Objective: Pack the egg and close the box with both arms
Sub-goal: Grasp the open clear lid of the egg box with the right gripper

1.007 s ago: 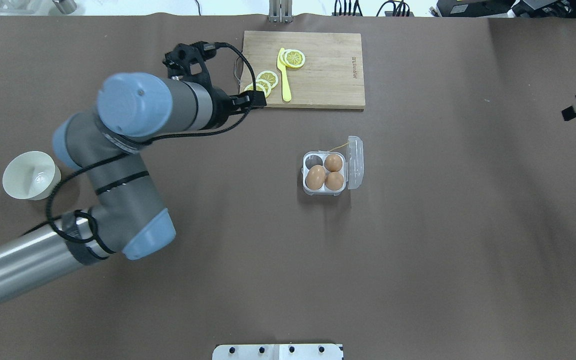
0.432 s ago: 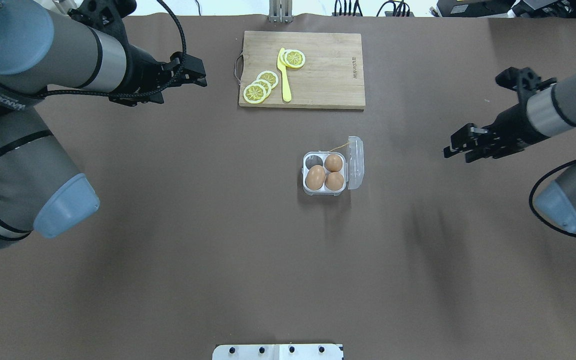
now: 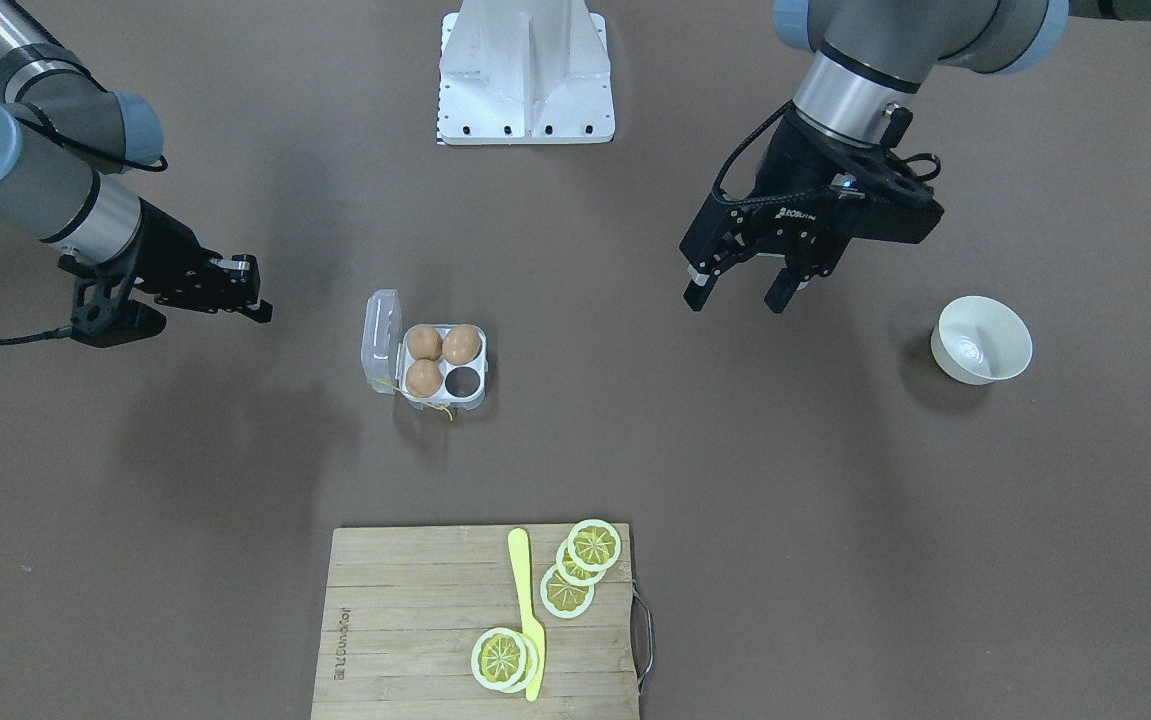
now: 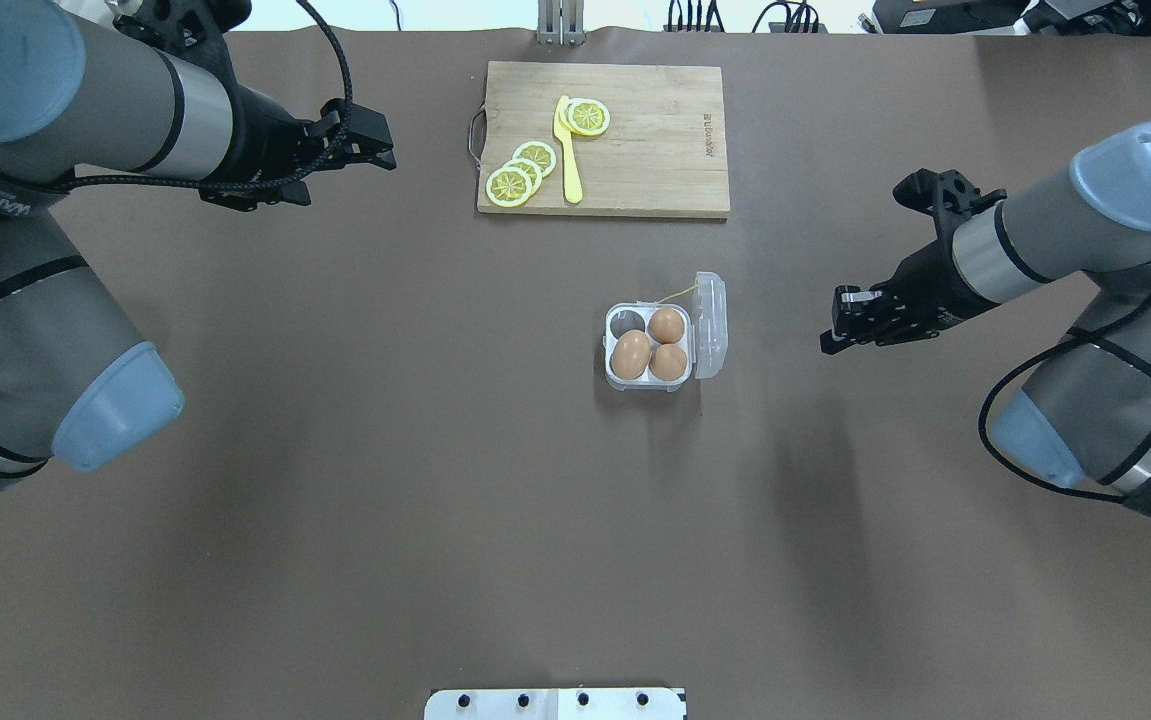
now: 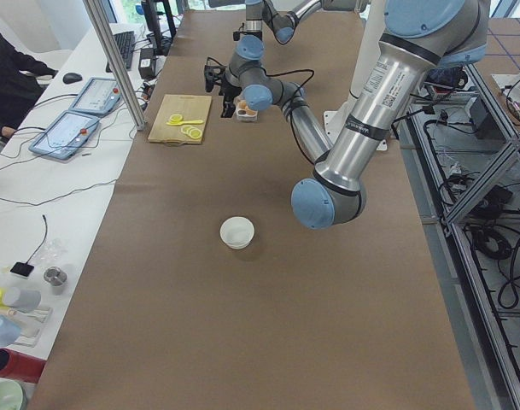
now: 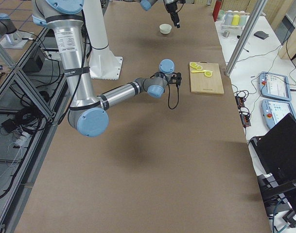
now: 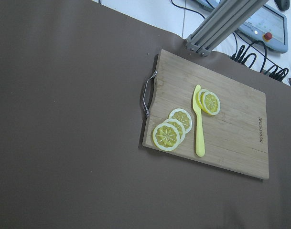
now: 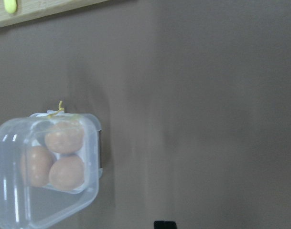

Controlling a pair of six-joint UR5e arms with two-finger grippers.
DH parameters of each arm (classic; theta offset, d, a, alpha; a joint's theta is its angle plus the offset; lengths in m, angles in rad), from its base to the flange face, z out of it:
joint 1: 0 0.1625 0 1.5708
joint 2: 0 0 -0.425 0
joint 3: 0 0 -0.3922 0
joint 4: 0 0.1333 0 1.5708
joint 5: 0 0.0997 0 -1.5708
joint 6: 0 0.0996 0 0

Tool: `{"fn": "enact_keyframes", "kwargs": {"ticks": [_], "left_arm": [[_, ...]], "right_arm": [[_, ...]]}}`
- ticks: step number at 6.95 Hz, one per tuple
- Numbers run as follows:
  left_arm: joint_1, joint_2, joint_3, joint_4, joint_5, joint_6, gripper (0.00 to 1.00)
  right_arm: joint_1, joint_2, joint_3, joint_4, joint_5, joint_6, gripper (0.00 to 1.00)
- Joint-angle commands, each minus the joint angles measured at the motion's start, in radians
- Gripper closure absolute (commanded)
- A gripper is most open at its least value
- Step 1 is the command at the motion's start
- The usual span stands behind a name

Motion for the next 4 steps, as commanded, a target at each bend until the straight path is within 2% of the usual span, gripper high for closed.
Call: {"fn": "enact_keyframes", "kwargs": {"ticks": [1, 4], "left_arm": [[-0.007, 0.014, 0.007, -0.006, 0.0, 0.0, 0.03], [-0.013, 0.016, 0.01, -0.006, 0.0, 0.0, 0.03]], "right_arm": [[-0.03, 0.057, -0.016, -0.002, -0.004, 0.042, 1.0], [-0.068, 0.107, -0.034, -0.007, -0.041, 0.054, 1.0]]}}
